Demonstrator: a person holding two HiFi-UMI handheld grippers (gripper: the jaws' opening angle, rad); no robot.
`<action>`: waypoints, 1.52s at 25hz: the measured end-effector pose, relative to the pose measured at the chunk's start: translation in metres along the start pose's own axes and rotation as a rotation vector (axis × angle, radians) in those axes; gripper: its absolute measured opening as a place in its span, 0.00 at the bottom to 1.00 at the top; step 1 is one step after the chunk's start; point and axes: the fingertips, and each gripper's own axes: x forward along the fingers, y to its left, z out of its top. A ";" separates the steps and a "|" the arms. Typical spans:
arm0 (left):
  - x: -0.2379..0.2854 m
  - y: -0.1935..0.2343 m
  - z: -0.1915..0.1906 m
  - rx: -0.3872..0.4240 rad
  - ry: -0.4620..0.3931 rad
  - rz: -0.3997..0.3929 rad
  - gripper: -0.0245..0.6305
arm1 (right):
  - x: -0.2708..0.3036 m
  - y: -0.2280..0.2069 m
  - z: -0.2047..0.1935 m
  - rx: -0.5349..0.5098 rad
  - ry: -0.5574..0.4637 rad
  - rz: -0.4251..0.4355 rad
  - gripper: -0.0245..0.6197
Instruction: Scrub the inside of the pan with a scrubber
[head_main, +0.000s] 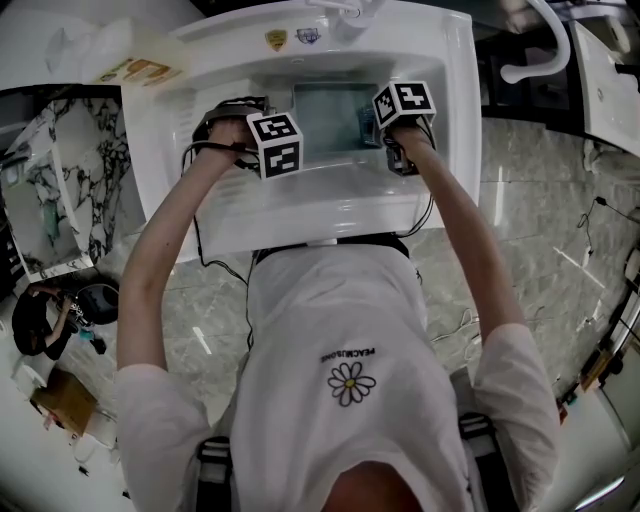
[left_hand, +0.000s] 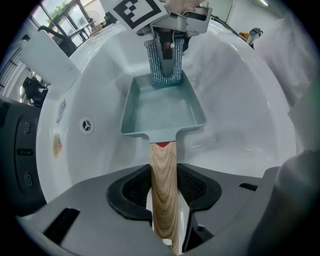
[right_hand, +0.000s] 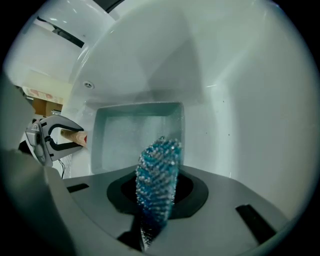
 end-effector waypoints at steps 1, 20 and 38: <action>0.000 0.000 0.000 -0.003 -0.001 0.000 0.29 | 0.001 0.001 0.000 0.007 -0.002 0.005 0.12; -0.001 0.000 0.001 -0.020 -0.012 0.003 0.29 | 0.011 0.036 0.001 0.051 -0.015 0.081 0.12; 0.001 0.001 -0.001 -0.026 -0.011 0.008 0.29 | 0.024 0.123 0.010 0.060 -0.036 0.252 0.12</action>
